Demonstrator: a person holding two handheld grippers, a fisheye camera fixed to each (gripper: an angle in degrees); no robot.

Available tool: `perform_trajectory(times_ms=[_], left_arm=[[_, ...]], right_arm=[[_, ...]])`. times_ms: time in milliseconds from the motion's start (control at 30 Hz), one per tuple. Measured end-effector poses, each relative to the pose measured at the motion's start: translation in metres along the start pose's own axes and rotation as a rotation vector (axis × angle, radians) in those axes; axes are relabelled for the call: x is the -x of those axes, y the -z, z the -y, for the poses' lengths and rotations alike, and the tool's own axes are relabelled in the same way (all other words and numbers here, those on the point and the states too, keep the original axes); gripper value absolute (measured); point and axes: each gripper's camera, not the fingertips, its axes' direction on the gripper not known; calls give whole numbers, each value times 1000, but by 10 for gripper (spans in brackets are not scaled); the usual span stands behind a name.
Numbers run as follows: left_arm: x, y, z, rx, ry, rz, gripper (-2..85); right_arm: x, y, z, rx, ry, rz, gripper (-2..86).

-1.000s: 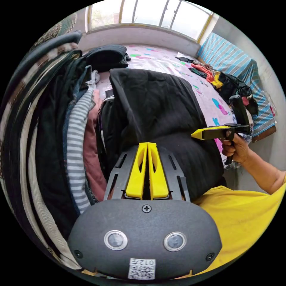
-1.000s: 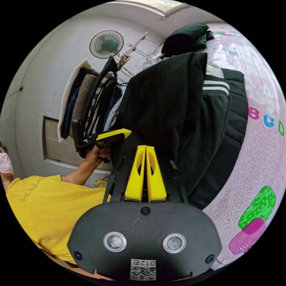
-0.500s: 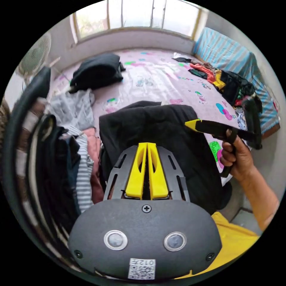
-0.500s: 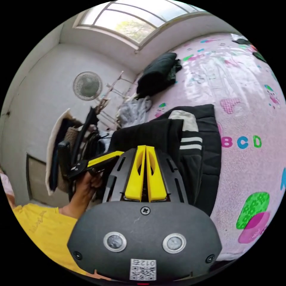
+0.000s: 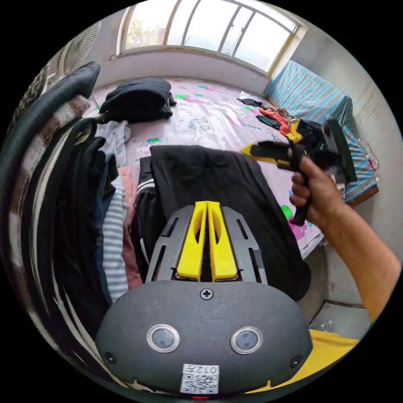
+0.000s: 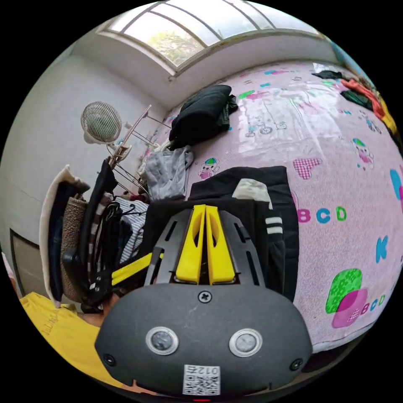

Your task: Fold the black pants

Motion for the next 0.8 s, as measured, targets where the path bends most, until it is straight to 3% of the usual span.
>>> perform_trajectory(times_ms=[133, 367, 533, 667, 800], left_arm=[[14, -31, -20, 61, 74, -51, 3], [9, -46, -15, 55, 72, -92, 4], [-17, -15, -16, -4, 10, -107, 3], [-47, -2, -22, -47, -94, -98, 3], [-52, -50, -26, 129, -65, -52, 3]], right_arm=[[-1, -43, 14, 130, -34, -90, 4], [-14, -22, 0, 71, -160, -97, 4], [31, 39, -52, 56, 26, -81, 5], [19, 58, -113, 73, 29, -204, 5], [-24, 58, -127, 100, -44, -140, 4]])
